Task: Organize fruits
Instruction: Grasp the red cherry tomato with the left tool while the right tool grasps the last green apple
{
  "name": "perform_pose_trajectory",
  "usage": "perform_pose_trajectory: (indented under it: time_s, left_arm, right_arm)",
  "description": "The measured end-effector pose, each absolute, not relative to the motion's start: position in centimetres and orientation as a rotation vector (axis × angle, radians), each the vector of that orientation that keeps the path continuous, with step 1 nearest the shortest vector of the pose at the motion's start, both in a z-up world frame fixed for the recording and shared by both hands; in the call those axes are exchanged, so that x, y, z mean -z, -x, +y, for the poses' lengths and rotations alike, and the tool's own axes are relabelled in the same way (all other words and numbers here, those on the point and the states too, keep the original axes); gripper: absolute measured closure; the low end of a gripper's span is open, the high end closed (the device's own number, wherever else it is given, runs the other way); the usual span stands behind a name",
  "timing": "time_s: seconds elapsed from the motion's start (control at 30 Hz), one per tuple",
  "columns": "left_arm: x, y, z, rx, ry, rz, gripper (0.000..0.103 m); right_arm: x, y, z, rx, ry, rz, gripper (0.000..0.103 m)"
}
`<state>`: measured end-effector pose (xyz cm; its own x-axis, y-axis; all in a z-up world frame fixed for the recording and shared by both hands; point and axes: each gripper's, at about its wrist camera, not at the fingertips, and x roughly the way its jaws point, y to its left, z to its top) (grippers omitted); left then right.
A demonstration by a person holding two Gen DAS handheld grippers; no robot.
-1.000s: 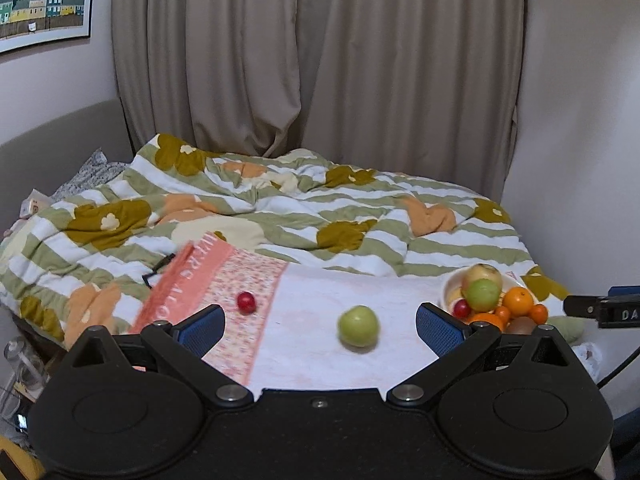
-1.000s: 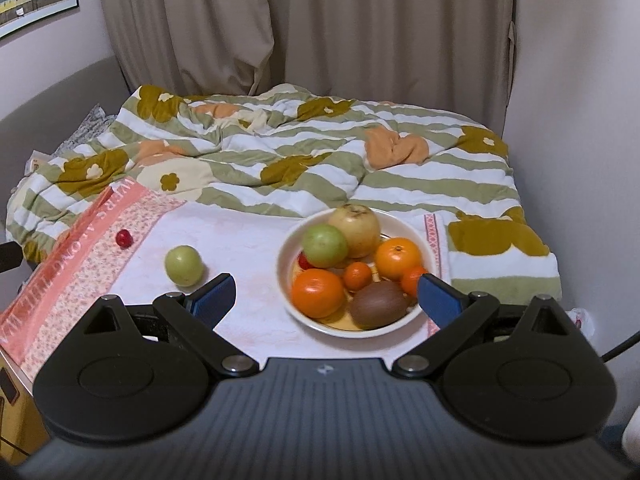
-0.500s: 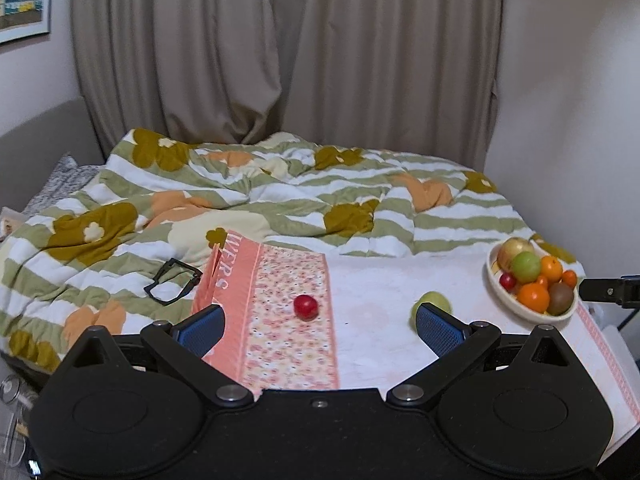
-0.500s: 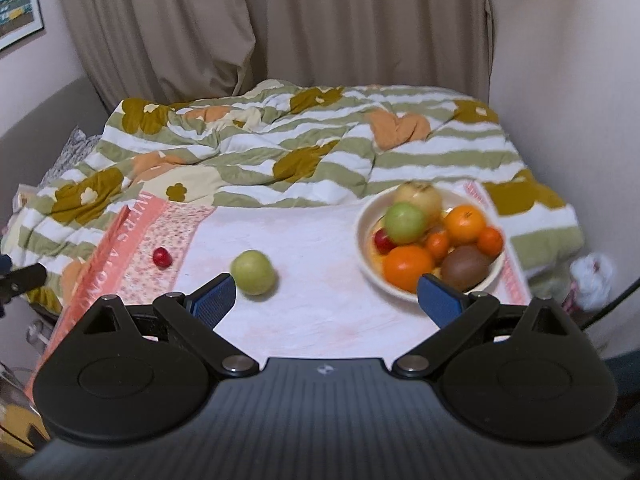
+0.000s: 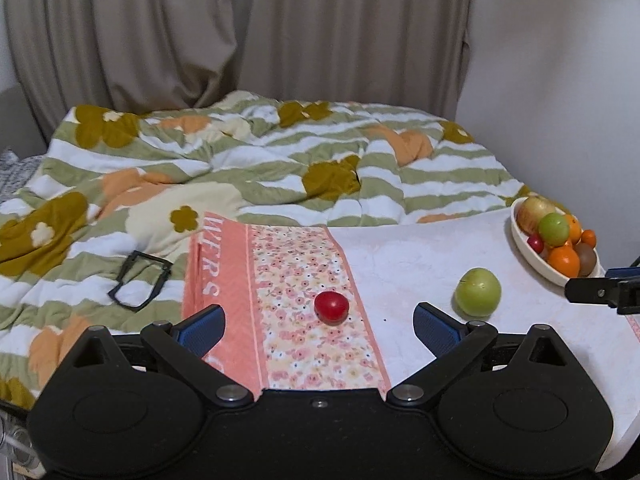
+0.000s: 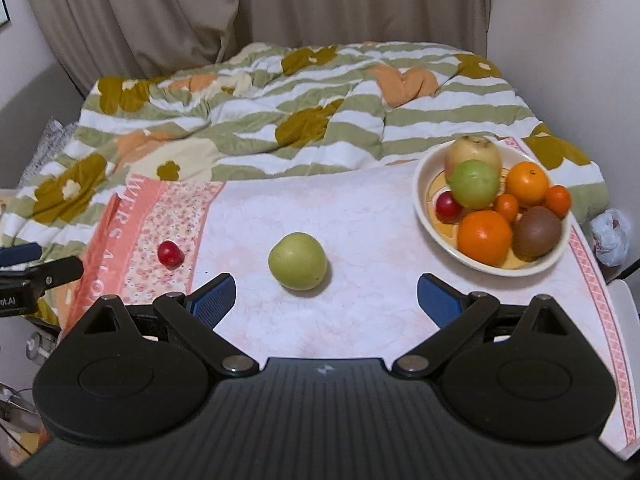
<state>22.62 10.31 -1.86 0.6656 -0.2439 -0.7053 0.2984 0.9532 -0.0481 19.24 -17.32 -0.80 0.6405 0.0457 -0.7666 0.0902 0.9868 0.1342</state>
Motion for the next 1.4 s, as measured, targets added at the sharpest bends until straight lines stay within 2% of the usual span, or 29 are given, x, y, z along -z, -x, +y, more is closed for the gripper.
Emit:
perform_pose_trajectory:
  time_s: [0.23,0.4,0.57,0.73,0.9,1.27,1.4]
  left_arm:
    - [4.7,-26.5,8.7,0.371,-0.121,0.844,0.012]
    - [7.1,-28.6,7.6,0.387,-0.140,0.894,0.027]
    - [9.2,-30.3,6.7,0.392,-0.162,0.927,0.036]
    - [10.4,-31.1,6.2,0.384,-0.170,0.942,0.042]
    - [11.2,-31.4,5.9,0.382,-0.195,0.959,0.064]
    - [11.2,-30.8,6.2,0.381,-0.192,0.956,0.065]
    - [11.1,-30.2,6.5,0.380,-0.174,0.962,0.065]
  right_arm:
    - [3.8,-23.3,-16.4,0.018,-0.143,0.928,0.000]
    - [5.7,-25.2,-16.2,0.012,-0.135,0.965,0.000]
    - [7.1,-26.6,-15.9,0.004,-0.097,0.990,0.000]
    - [8.0,-27.5,-16.0,-0.009,-0.089,1.004,0.000]
    - [8.7,-28.2,-15.9,-0.025,-0.094,1.018,0.000]
    - [9.5,-28.9,-15.3,-0.053,-0.080,1.034,0.000]
    - [9.8,-29.4,-15.2,-0.060,-0.083,1.043,0.005]
